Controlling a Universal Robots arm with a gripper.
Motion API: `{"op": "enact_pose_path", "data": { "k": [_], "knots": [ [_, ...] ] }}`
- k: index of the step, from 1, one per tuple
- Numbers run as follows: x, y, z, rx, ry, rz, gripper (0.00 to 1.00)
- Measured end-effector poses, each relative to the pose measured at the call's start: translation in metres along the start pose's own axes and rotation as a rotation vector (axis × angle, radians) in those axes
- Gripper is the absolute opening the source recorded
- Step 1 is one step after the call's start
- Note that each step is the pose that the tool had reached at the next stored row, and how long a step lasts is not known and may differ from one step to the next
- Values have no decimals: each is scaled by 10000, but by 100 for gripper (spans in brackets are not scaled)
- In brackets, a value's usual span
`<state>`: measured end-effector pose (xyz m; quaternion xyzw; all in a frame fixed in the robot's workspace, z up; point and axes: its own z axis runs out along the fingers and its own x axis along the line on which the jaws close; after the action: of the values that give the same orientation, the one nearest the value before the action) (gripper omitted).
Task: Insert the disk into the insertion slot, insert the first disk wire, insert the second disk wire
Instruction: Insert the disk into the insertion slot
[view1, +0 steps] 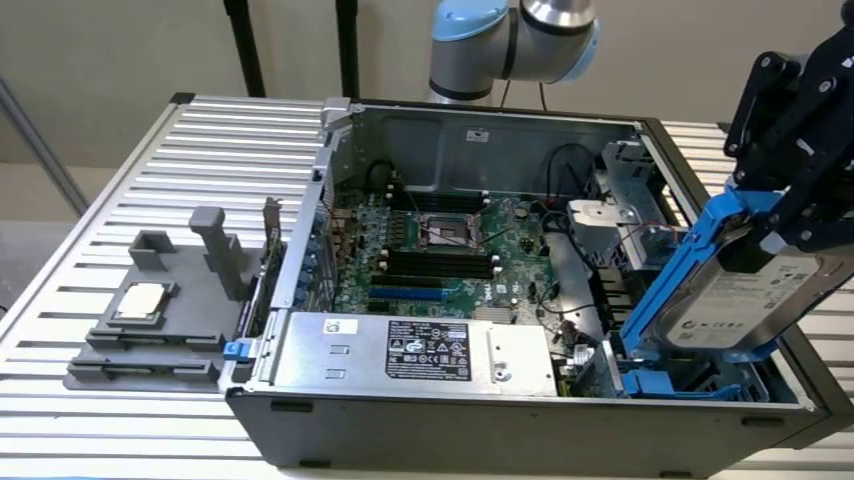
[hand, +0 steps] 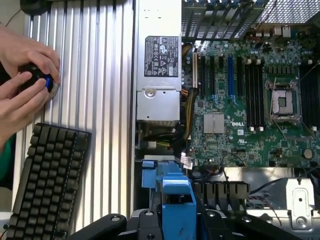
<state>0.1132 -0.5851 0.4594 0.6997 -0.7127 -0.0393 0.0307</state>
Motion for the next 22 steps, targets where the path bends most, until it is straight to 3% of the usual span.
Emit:
{"op": "enact_pose_path", "data": {
  "k": [5, 12, 14, 18, 22],
  "knots": [
    [33, -3, 45, -3, -166, -16, 33],
    [35, -9, 100, -39, -312, -31, 33],
    [45, -27, 102, -101, -358, -35, 33],
    [82, -73, 103, -233, -385, -34, 33],
    [98, -98, 113, -287, -446, -52, 33]
  ]
}}
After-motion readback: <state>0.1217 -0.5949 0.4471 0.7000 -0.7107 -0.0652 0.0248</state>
